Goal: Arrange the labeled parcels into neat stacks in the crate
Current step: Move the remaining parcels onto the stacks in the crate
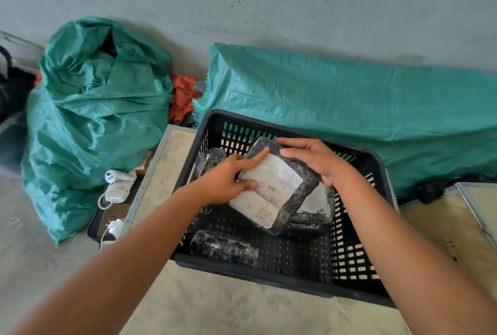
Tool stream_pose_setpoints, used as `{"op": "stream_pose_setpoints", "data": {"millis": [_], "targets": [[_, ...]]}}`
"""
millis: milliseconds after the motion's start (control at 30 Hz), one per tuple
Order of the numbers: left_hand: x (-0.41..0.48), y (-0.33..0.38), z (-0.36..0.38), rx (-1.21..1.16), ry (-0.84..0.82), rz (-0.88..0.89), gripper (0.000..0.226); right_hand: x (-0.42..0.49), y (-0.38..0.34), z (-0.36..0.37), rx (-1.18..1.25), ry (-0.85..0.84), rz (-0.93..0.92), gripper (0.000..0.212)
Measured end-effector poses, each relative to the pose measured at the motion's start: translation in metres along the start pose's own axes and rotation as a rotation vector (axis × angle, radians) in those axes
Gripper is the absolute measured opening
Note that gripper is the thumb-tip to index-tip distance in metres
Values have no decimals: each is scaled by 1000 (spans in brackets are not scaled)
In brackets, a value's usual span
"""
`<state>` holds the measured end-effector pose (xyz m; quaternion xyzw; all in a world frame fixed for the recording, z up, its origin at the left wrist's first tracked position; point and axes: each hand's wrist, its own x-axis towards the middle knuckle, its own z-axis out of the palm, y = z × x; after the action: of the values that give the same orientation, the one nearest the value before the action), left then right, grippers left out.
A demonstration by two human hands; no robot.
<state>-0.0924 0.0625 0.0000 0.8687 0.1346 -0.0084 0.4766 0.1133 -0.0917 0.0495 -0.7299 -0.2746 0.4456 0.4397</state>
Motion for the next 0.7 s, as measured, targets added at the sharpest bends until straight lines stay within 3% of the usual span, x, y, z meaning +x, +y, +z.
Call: {"op": "stream_pose_setpoints", "data": {"millis": [133, 367, 567, 700], "targets": [[9, -15, 10, -11, 33, -115, 66, -4, 13, 10, -304, 190, -69, 47], [17, -28, 11, -136, 120, -237, 66, -22, 65, 61, -298, 177, -66, 98], [36, -21, 13, -38, 28, -403, 66, -6, 69, 83, -250, 257, 22, 102], [46, -22, 15, 130, -52, -464, 69, 13, 60, 94, -414, 164, 111, 103]]}}
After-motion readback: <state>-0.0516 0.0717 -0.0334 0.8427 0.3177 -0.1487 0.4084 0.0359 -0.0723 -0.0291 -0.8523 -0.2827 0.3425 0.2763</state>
